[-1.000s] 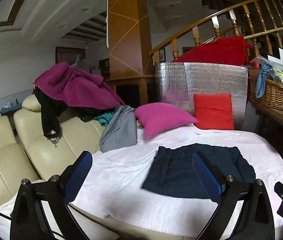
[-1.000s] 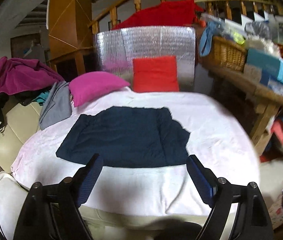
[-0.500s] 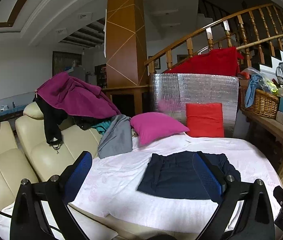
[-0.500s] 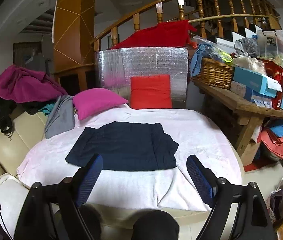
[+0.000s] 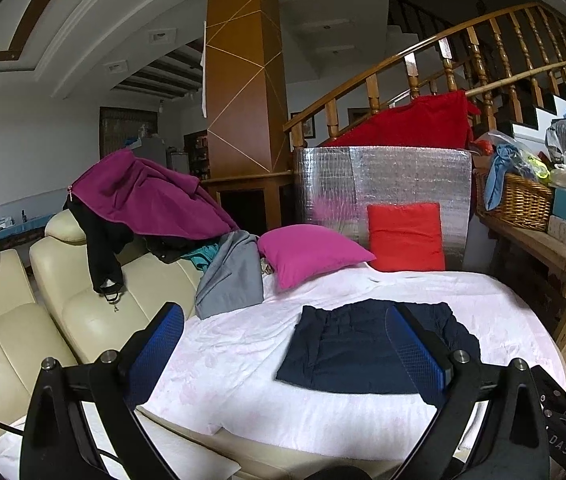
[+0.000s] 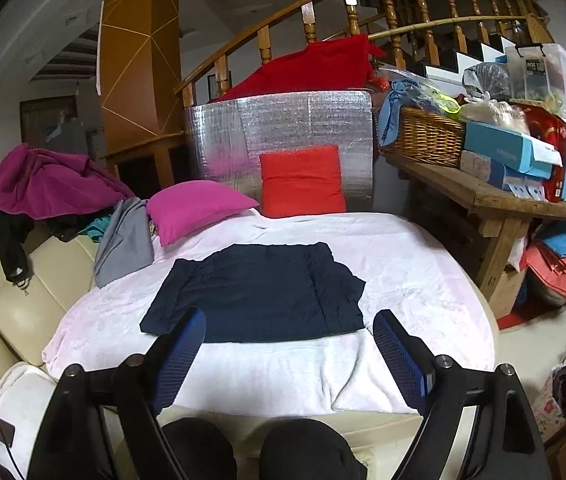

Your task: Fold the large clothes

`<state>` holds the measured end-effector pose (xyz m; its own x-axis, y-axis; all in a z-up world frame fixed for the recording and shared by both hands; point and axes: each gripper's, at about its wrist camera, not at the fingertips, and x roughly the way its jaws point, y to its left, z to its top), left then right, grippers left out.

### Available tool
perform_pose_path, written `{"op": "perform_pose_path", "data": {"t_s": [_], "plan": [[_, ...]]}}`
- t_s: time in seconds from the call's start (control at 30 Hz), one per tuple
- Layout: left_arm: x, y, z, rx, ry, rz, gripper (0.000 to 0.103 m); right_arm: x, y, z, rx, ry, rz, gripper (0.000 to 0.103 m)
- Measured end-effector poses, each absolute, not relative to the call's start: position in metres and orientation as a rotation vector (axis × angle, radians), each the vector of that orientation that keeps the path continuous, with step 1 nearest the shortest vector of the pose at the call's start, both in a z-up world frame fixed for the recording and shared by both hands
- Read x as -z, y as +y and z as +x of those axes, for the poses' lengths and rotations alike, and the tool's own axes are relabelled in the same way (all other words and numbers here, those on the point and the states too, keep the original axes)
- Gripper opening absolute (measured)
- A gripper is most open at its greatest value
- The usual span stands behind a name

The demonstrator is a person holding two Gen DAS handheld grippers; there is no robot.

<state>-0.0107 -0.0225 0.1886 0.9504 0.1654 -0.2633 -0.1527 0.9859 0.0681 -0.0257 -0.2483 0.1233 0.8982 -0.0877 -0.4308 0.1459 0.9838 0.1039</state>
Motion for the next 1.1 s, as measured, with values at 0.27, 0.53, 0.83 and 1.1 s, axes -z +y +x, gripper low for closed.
{"op": "perform_pose_path", "data": {"t_s": [0.27,0.53,0.83,1.1], "plan": [[-0.1878,-0.0192,-0.0115,-0.162,0.277,0.041,0.101,-0.1207,-0.2426,-0.0247,0.109,0.441,0.129,0.088],[-0.189,-0.0182,-0.0127,-0.164,0.273,0.045,0.101,-0.1213,-0.2432,-0.0252,0.11,0.437,0.129,0.088],[-0.1891,-0.0159,-0.0122,-0.163,0.278,0.036,0.101,-0.1233,-0.244,-0.0254,0.103,0.434,0.131,0.088],[-0.1892,-0.0161,-0.0115,-0.166,0.279,0.038,0.101,-0.1238,-0.2421,-0.0258,0.104,0.434,0.132,0.088]]}}
